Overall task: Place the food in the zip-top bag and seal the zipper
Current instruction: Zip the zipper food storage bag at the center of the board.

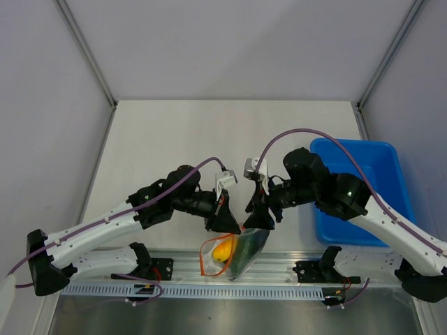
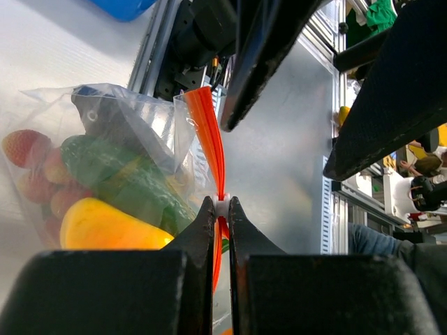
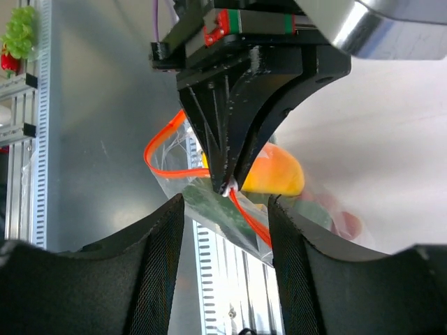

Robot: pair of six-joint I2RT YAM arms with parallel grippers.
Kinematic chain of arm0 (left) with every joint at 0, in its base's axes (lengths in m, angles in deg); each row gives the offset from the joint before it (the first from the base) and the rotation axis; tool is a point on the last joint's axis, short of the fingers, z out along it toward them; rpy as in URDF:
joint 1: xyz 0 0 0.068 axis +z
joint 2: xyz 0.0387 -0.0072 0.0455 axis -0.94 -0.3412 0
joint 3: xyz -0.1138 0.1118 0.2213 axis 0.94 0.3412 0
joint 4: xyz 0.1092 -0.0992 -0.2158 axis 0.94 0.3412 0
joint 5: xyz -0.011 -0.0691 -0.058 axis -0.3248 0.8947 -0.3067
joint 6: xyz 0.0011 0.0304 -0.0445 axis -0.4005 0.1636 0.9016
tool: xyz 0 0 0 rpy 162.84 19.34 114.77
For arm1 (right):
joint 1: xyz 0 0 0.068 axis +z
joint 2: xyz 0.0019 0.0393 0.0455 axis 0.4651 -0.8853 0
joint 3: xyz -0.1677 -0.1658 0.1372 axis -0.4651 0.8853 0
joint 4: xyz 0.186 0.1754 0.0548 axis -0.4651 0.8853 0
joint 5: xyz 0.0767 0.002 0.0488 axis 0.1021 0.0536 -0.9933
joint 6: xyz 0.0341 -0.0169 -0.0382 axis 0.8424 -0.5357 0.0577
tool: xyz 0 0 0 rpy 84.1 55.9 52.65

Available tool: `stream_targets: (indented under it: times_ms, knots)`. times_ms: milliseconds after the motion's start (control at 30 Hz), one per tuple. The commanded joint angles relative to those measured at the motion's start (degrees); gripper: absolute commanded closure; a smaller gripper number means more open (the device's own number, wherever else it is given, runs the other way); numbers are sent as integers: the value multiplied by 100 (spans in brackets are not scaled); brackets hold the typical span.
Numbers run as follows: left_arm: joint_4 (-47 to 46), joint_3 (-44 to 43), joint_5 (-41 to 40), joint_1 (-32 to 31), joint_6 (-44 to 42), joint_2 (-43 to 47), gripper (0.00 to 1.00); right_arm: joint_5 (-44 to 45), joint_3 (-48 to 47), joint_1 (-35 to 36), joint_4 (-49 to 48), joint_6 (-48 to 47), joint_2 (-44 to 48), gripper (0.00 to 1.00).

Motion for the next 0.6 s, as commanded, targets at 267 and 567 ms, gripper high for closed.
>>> stream_targets:
  times_ms: [267, 567]
  knots:
    - [152, -448, 499, 2, -147, 107, 99, -460, -133, 37, 479, -572, -334, 56]
    - [82, -501, 702, 37, -86, 89, 100, -609, 8, 55, 444, -642, -316, 62]
